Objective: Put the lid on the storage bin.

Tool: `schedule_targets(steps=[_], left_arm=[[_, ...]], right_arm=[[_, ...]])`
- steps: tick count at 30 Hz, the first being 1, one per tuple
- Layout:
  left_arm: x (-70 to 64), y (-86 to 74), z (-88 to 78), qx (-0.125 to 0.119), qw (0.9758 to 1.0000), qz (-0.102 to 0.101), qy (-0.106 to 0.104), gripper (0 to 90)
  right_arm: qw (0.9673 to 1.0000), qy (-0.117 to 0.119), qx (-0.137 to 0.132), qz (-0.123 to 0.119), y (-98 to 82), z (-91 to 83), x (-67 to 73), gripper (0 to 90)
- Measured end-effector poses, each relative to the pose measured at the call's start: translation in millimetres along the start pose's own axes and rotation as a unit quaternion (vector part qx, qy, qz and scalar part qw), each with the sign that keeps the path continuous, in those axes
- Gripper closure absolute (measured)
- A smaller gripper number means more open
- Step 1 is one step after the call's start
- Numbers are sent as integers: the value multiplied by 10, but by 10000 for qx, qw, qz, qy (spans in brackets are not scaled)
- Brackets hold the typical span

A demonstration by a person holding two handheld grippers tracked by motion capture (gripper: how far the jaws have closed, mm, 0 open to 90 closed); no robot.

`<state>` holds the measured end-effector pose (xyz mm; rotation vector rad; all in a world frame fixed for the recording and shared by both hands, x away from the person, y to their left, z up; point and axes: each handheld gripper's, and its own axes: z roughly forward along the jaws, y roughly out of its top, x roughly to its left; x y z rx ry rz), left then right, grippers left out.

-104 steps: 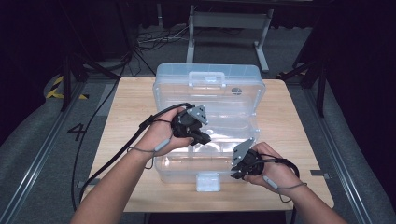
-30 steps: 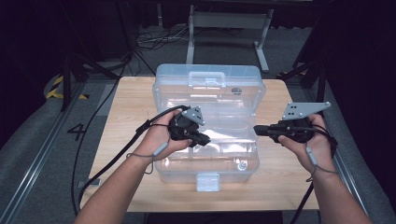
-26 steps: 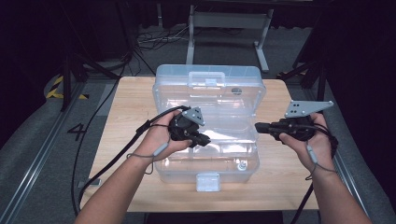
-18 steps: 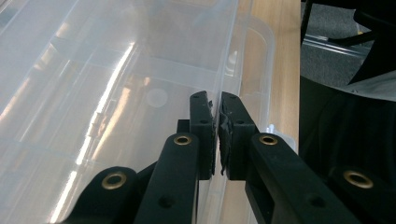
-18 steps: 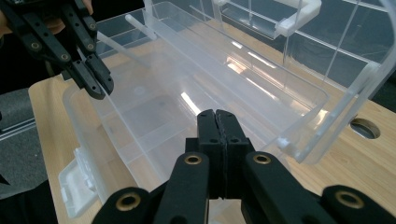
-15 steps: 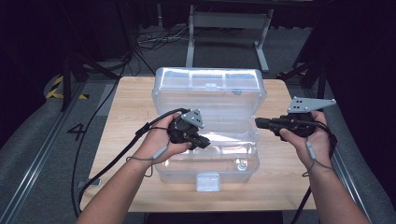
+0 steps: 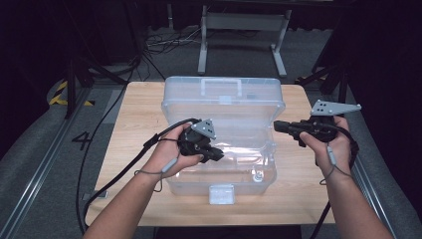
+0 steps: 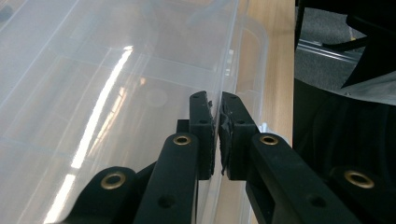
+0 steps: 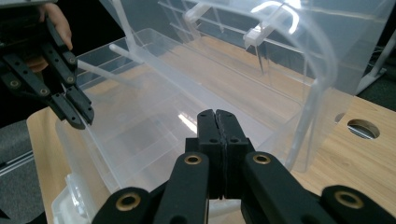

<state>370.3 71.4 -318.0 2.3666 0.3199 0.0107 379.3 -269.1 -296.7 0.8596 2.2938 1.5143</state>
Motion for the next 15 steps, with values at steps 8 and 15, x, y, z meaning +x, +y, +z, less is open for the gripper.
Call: schedule_targets(steps=[8, 15], left_arm=[[-17, -7, 14, 92, 9999, 38, -41, 844], [-58, -23, 26, 135, 9999, 62, 29, 842]], right_arm=[[9999, -57, -81, 86, -20, -3, -32, 900], [9995, -73, -230, 206, -39, -36, -69, 900]])
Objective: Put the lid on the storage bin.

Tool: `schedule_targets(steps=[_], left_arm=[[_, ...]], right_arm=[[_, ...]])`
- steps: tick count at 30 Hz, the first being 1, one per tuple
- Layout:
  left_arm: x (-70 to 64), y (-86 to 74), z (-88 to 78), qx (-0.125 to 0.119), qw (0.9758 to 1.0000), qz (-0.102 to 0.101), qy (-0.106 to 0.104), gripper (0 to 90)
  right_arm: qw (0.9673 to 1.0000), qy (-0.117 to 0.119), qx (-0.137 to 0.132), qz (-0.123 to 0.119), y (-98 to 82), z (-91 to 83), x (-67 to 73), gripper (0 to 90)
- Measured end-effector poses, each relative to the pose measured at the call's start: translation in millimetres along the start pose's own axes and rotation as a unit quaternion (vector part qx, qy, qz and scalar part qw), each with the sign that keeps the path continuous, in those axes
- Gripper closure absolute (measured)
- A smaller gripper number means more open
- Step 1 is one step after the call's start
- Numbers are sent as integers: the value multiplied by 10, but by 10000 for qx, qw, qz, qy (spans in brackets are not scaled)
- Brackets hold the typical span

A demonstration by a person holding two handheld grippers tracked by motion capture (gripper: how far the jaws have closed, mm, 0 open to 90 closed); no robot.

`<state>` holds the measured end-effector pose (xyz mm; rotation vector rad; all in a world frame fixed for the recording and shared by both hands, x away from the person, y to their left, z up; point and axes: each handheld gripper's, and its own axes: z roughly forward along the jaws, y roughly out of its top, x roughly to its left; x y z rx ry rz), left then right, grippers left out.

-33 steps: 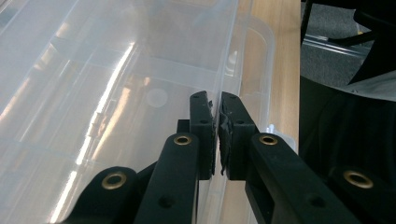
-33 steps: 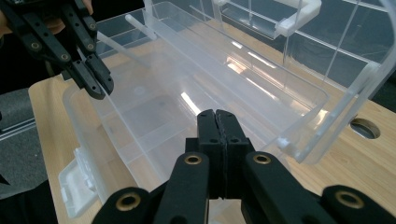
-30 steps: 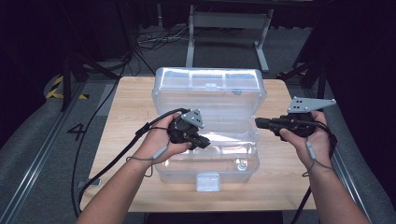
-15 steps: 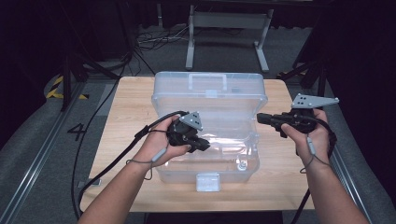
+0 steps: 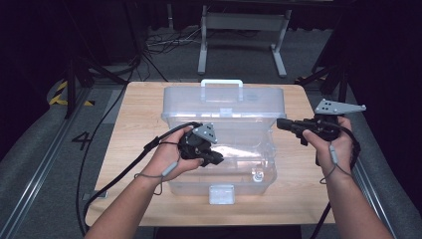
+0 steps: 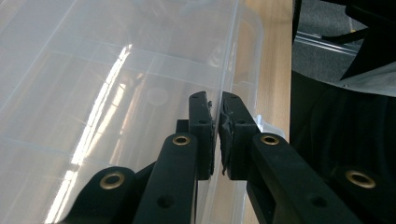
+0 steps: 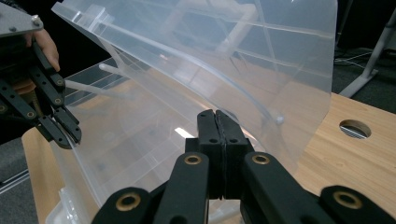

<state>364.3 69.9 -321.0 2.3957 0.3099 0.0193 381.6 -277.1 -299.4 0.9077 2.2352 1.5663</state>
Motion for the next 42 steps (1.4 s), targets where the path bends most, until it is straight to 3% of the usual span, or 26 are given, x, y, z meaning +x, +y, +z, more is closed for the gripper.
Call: schedule_targets(steps=[9, 12, 19, 23, 30, 38, 40, 42], left_arm=[[0, -24, -79, -248, 9996, -139, 66, 793], [-11, -30, -163, -476, 9986, -182, 112, 801], [-17, -65, -287, -704, 9968, -274, 277, 824], [-3, -119, -347, -864, 9946, -460, 350, 828], [3, -235, -513, -1205, 9887, -717, 531, 838], [40, -381, -620, -1233, 9853, -963, 691, 834], [56, -453, -658, -1305, 9826, -1063, 783, 834], [63, -479, -679, -1275, 9822, -1083, 854, 829]], right_arm=[[10000, 11, -36, 56, -14, -7, -4, 900], [10000, -11, -56, 58, -23, -4, 4, 900], [10000, -36, -32, 33, -41, -10, 32, 900], [10000, -37, -25, 28, -49, -20, 40, 900], [10000, -21, -20, 39, -77, -40, 49, 900], [10000, -9, -16, 34, -103, -52, 63, 900], [10000, 1, 6, 30, -114, -56, 72, 900], [10000, -7, 4, 22, -117, -57, 74, 900]])
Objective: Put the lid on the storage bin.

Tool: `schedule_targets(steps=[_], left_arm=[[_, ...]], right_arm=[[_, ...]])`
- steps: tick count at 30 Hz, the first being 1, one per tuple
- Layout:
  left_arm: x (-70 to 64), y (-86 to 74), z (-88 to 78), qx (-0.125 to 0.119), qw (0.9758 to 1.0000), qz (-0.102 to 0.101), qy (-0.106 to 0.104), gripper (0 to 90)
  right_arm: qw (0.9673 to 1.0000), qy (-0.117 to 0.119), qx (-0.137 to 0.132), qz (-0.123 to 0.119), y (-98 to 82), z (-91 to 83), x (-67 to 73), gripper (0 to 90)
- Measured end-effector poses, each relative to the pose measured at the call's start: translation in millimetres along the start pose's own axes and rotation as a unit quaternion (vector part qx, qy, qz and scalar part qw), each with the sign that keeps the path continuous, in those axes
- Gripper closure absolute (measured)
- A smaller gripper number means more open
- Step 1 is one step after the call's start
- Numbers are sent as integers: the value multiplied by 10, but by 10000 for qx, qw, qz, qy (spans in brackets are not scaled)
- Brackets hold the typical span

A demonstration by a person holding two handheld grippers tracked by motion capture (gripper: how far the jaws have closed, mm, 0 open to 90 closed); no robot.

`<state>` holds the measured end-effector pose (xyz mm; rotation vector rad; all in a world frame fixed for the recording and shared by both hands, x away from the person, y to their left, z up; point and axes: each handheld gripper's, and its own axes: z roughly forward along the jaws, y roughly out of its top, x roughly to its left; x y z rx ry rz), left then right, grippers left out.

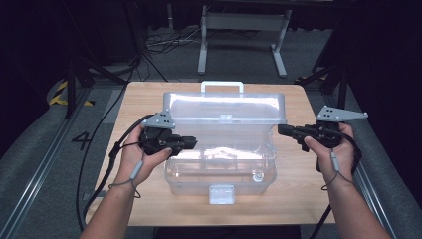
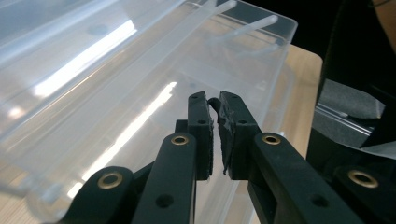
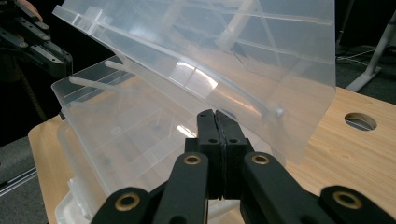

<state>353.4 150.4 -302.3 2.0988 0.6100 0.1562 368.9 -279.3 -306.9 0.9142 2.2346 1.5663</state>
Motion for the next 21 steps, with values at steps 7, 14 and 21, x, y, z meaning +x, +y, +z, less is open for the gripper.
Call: schedule_targets(steps=[7, 14, 21], left_arm=[[61, -110, -121, -171, 9994, -174, 233, 830], [119, -209, -243, -313, 9972, -323, 602, 835], [176, -310, -335, -476, 9941, -503, 839, 844]], right_arm=[[10000, -38, 22, -19, -37, 3, 11, 900], [10000, -44, 43, -23, -67, -4, 35, 900], [10000, -39, 50, -36, -95, -8, 53, 900]])
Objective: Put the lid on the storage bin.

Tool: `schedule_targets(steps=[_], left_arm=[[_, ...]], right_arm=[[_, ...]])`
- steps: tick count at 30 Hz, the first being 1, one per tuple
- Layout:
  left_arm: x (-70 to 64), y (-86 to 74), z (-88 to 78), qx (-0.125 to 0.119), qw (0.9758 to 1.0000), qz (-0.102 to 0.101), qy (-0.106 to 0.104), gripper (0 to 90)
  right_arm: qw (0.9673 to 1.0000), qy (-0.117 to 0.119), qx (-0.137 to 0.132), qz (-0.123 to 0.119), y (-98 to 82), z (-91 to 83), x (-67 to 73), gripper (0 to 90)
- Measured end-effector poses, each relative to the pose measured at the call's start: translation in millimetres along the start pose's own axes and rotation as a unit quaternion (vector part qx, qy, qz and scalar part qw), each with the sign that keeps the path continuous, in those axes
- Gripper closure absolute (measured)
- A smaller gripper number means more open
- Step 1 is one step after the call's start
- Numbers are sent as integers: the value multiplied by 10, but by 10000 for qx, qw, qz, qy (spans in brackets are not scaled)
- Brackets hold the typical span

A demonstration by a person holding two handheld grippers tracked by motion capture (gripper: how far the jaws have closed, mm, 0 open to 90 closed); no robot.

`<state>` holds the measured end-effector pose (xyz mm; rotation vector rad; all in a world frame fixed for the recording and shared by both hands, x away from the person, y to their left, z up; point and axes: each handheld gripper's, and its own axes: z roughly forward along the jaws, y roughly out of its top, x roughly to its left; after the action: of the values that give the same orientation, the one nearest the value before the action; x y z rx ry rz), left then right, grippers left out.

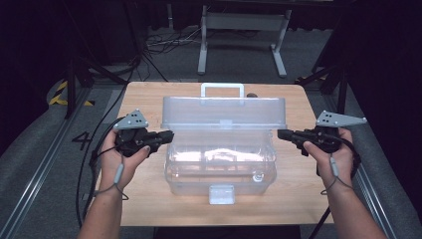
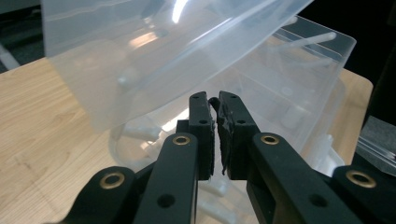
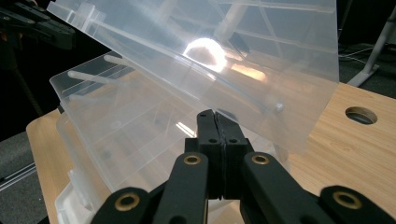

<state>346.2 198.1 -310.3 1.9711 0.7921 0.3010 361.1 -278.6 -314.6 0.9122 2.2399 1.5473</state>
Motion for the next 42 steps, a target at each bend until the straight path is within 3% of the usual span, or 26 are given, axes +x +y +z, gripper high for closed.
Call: schedule_targets(steps=[5, 24, 42], left_arm=[[22, -23, -21, -56, 9998, -75, 191, 853], [11, -43, -6, -20, 9998, -100, 179, 861], [-1, -192, 10, 161, 9996, -198, 88, 855]], right_arm=[[10000, 5, 14, -18, -22, 3, 16, 900], [10000, 31, -9, -17, -70, -10, 41, 900], [9999, 52, 74, -97, -208, -56, 124, 900]])
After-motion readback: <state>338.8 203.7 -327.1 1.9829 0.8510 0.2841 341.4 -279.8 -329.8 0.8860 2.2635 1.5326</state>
